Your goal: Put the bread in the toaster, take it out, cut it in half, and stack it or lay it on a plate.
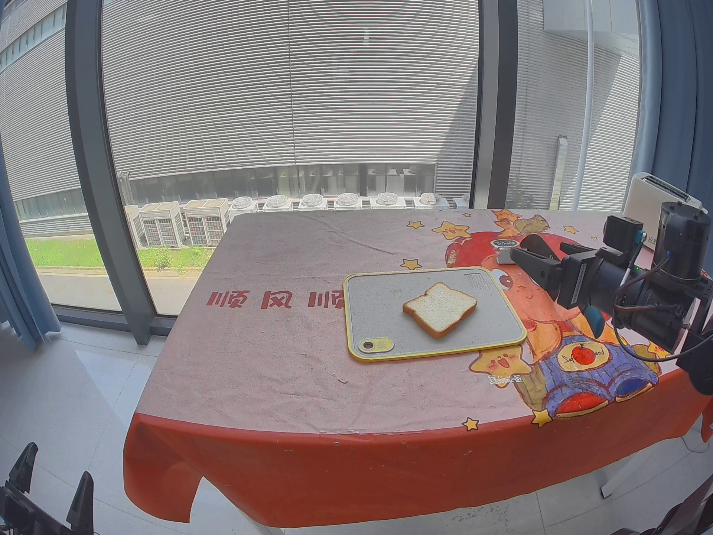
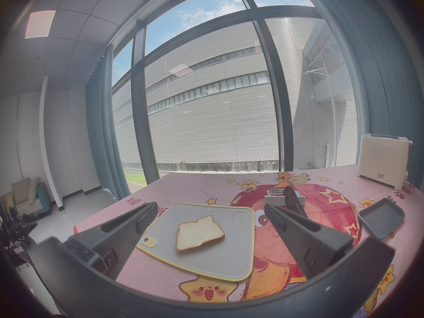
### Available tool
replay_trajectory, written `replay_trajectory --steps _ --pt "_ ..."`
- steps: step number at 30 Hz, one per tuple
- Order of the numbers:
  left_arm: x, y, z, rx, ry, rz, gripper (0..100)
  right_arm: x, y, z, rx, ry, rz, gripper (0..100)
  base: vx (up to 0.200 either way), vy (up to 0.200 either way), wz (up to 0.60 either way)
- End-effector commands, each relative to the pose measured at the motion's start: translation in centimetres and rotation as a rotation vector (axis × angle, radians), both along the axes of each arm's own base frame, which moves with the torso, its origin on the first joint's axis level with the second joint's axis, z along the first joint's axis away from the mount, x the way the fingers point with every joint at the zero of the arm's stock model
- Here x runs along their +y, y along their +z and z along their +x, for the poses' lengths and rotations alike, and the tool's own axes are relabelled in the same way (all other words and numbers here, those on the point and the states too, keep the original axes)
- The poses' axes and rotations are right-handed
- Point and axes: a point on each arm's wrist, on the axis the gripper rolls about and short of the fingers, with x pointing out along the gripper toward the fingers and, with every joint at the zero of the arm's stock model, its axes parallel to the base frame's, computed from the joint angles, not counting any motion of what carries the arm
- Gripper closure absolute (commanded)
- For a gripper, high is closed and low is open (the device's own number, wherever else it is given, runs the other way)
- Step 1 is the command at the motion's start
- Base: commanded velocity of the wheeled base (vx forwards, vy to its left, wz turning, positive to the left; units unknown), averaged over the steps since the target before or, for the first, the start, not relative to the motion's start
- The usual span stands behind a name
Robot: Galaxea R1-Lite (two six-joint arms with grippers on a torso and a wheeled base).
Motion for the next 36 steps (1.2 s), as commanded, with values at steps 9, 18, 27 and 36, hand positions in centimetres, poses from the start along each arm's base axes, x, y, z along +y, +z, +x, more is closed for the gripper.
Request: replay_trajectory --steps 9,18,27,36 --pt "0.0 -0.5 0.0 0.000 0.000 0.000 0 -0.6 0.0 0.3 0.004 -0.023 -0.001 0 0.000 0.000 0.00" --pt "0.0 -0.5 0.0 0.000 0.002 0.000 0 -1.8 0.3 0.9 -0.008 -0.073 -0.011 0 0.000 0.000 0.00" --pt "0.0 -0.5 0.0 0.000 0.002 0.000 0 -2.1 0.2 1.0 -0.003 -0.076 -0.013 0 0.000 0.000 0.00" --pt "0.0 -0.5 0.0 0.000 0.002 0.000 0 -2.3 -0.2 1.1 0.004 -0.078 -0.028 0 0.000 0.000 0.00"
